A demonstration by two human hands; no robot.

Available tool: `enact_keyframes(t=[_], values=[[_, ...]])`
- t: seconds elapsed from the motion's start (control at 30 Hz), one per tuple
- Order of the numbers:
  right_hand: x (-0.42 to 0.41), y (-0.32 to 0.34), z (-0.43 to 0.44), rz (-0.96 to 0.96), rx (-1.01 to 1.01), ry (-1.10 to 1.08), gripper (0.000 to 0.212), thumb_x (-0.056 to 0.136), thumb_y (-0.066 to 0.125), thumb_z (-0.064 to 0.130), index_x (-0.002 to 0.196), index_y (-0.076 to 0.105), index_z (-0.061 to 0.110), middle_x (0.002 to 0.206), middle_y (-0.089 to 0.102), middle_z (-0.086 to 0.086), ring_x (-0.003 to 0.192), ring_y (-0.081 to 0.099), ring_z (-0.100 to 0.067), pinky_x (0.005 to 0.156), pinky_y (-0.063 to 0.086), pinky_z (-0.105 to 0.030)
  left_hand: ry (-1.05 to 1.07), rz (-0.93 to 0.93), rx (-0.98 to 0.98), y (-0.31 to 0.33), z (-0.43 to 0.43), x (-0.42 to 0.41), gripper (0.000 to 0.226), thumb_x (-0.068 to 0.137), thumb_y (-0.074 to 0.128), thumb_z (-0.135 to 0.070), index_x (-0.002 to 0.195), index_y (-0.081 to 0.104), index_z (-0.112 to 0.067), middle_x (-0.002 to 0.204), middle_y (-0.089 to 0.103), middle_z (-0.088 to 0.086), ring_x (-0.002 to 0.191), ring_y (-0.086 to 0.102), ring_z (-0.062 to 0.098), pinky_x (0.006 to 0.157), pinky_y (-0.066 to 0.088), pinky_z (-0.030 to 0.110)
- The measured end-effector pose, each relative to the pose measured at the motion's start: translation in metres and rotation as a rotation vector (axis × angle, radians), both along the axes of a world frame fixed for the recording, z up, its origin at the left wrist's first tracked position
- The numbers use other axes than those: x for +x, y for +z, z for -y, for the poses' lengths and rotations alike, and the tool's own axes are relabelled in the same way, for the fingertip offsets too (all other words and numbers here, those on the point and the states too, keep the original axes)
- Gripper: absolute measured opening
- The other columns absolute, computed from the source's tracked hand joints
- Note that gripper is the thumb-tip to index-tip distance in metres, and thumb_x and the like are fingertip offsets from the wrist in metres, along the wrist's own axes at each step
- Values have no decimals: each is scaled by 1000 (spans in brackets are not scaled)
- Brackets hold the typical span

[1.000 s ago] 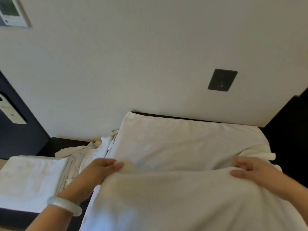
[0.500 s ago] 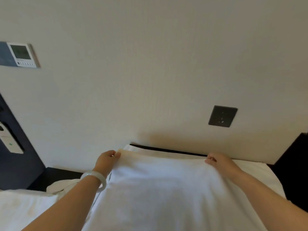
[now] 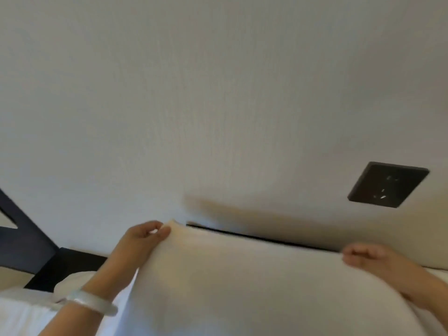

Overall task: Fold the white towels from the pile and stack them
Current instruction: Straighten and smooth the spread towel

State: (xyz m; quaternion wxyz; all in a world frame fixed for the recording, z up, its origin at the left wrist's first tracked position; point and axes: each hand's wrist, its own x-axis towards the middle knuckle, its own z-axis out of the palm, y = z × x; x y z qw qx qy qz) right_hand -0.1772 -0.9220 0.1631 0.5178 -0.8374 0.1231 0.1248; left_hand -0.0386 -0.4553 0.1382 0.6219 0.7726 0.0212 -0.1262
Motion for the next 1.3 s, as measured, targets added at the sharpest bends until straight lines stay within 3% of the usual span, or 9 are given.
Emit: enact_keyframes(t=[0.13,0.23,0.33,0.47,0.63,0.77,0.93,1.17,1.3], values=[[40,-23,-18,104,-383,-13,16,91,69,18,75,71,19,73,70,-2,67,60,-10,63,43,-20,7,54,342,-23,25,25,23,94,64,-26,80,68,-9,64,62,11,56,52,21,59,40,29],[43,-61,-31,60,-544,26,20,94,66,21,76,61,29,76,65,9,74,58,-1,65,42,-20,-8,24,494,-55,33,29,26,95,61,-23,77,66,-6,64,59,11,59,50,21,59,38,30],[36,-78,-31,128,-620,-37,18,95,63,29,78,57,33,80,63,13,80,58,2,68,46,-23,63,51,479,-64,28,33,29,96,60,-28,74,65,-10,64,62,8,57,51,20,57,39,30],[37,-79,-35,309,-708,-15,18,92,66,23,76,58,23,82,53,12,79,52,-6,66,40,-27,116,61,431,-62,25,38,31,96,58,-29,74,62,-8,59,52,1,54,45,17,51,33,28],[37,-81,-30,345,-744,36,20,91,67,25,75,57,21,82,51,11,81,50,-9,68,42,-30,31,-101,281,-59,27,41,33,99,56,-29,81,59,-1,75,54,14,70,50,25,69,41,37],[42,-78,-20,286,-733,135,24,88,73,27,74,53,28,81,49,14,78,48,-4,68,41,-27,-39,-126,105,-52,22,41,41,96,60,-32,85,60,8,77,58,12,70,53,24,68,43,34],[48,-71,-15,133,-717,187,30,82,79,27,68,52,33,80,53,11,75,49,-2,63,33,-15,-148,-83,87,-45,20,42,36,92,65,-36,81,65,-2,68,59,5,59,52,16,55,40,26],[49,-59,-17,43,-627,248,34,73,83,25,58,55,38,73,57,9,67,51,-3,60,38,-15,-157,-65,20,-32,19,39,32,88,70,-27,81,69,4,75,65,15,73,57,26,72,43,37],[46,-48,-16,20,-542,314,24,75,81,25,70,65,42,86,65,21,86,58,1,78,46,-19,-134,-51,-26,-24,14,35,30,85,72,-19,88,67,10,84,62,26,78,54,32,78,38,45]])
